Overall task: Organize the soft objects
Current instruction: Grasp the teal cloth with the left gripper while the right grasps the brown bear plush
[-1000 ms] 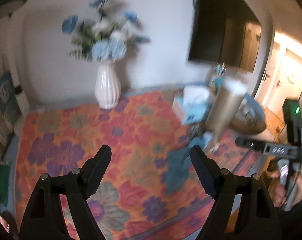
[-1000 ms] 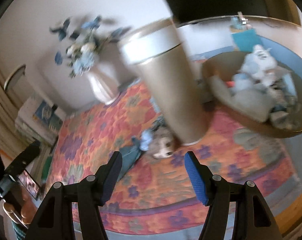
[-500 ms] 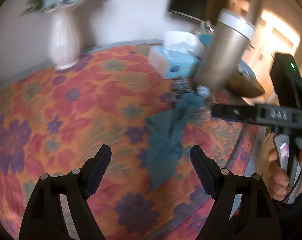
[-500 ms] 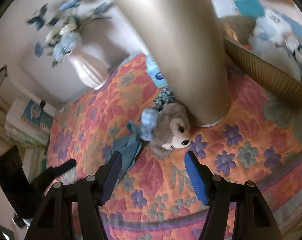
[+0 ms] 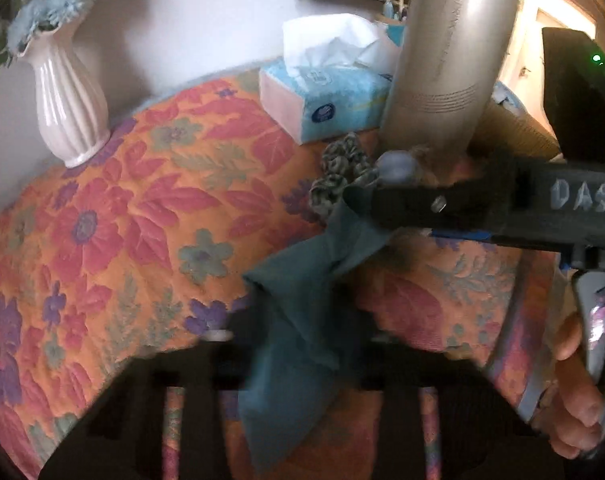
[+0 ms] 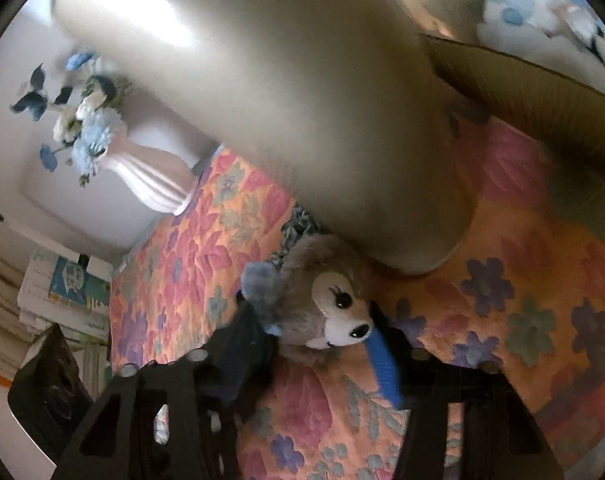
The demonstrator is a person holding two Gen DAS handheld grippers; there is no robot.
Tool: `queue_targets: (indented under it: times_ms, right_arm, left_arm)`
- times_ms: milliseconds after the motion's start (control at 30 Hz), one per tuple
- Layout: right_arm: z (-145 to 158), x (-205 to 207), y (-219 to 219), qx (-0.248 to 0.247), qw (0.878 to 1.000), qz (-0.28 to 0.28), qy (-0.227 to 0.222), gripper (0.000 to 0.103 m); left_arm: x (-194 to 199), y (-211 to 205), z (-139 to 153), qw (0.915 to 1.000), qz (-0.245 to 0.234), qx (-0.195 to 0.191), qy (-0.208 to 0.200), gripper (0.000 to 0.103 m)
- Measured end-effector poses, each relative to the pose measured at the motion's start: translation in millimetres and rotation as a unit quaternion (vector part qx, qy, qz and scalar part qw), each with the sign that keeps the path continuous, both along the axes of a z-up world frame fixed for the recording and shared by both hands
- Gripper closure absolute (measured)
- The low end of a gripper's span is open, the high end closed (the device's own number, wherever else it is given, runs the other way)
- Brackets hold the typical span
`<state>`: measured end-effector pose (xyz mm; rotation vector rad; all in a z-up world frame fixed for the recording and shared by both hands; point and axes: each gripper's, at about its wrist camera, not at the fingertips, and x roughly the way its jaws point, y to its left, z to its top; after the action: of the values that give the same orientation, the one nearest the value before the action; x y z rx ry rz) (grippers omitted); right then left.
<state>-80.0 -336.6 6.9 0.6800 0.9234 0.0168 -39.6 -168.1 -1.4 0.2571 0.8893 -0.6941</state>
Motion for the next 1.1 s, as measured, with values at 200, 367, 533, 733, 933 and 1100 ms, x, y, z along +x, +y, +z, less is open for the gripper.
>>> queue_targets:
  times_ms: [200, 367, 533, 733, 933, 1100]
  right_arm:
    - [7, -8, 30, 0.003, 0.997, 0.074, -0.033, 0.055]
    - [23, -7, 82, 0.008, 0.985, 0.157, -0.072, 0.055]
    - [18, -3, 132, -0.041, 0.976, 0.198, -0.077, 0.055]
    - [-7, -7, 115, -0.038, 0.982, 0.181, -0.035, 0.043]
    - [-2, -6, 101, -0.022, 0.986, 0.162, -0.032, 0.010]
    - [2, 16, 124, -0.049, 0.984, 0.171, -0.026, 0.004]
  left_arm:
    - [-9, 48, 16, 0.9967, 0.071, -0.035, -0.019, 0.095]
    - [-21, 115, 33, 0.9862, 0.151, -0.047, -0.051, 0.095]
    - [-17, 161, 28, 0.9775, 0.193, -0.078, -0.033, 0.095]
    - [-4, 200, 9, 0.9586, 0.248, -0.141, 0.007, 0.095]
    - [-5, 181, 6, 0.9623, 0.257, -0.087, -0.024, 0.094]
    - [4, 167, -5, 0.9626, 0.270, -0.005, -0.019, 0.094]
